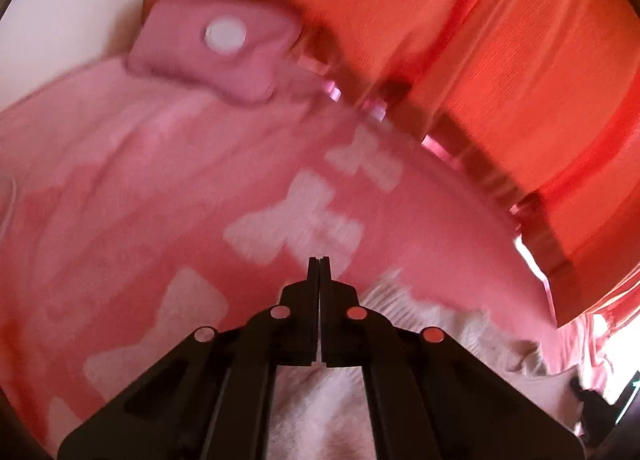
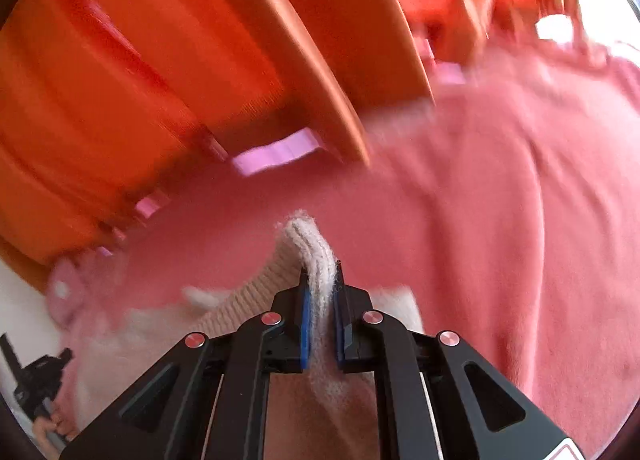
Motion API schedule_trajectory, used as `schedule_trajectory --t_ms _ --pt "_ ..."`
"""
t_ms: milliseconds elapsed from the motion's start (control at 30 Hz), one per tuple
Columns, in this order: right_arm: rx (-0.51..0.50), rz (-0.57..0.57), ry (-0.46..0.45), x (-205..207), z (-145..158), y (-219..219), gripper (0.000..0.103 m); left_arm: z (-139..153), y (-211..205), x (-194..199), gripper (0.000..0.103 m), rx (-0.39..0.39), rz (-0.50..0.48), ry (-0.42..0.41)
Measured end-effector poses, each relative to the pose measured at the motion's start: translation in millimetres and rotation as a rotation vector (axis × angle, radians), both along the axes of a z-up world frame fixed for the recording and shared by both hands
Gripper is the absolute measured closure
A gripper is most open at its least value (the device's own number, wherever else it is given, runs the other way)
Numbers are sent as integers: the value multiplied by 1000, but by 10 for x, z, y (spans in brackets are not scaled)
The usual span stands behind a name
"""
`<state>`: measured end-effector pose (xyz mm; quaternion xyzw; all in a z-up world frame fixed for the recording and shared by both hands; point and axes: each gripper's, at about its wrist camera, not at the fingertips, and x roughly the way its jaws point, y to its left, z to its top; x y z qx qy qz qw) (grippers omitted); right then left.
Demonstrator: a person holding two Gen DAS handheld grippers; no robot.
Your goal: Fold small clothes
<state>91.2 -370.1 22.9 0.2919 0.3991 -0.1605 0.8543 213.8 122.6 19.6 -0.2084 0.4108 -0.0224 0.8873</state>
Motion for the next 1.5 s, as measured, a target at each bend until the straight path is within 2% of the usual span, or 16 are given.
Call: schedule_trajectory --t_ms 33,100,133,167,367,433,533,567,733,867,933,1100,1200,1300,1433,1500 --pt "11 3 21 17 -55 -10 95 -20 -14 10 103 -35 -28 20" --pt "20 9 15 4 -20 -9 92 -15 -69 31 79 -87 -82 46" --pt "29 12 5 -6 11 1 87 -3 -106 16 47 -77 -83 46" --pt "29 9 3 -14 22 11 86 11 -135 2 35 -57 -78 42" --pt "12 41 36 43 -31 84 59 -86 -284 30 36 53 -131 73" --pt "-14 57 49 67 -52 133 59 -146 -339 58 52 96 -160 95" --pt "-66 92 41 84 -8 227 93 -93 -440 22 92 160 -216 64" --pt "-76 81 -1 44 72 246 93 -51 -460 -3 93 176 -212 46" --pt "-138 41 -258 -155 588 275 95 388 -543 -159 94 217 -181 -139" --pt "-62 14 55 173 -154 18 95 -43 -552 118 93 285 -163 -3" --pt "-11 0 39 146 -246 -55 95 -223 -516 176 93 277 -164 68" --pt "-56 -71 -64 -83 243 58 82 31 -463 44 89 294 -116 13" --pt "-133 53 -131 -138 422 433 82 311 -529 -193 69 286 -112 -73" --pt "-100 319 -76 -47 282 1037 82 467 -795 -555 53 220 -231 -152" --pt "-171 515 125 103 -148 1664 85 97 -1229 -619 49 318 -386 -15" --pt "-253 508 88 76 -71 1757 84 -92 -1325 -573 49 341 -405 60"
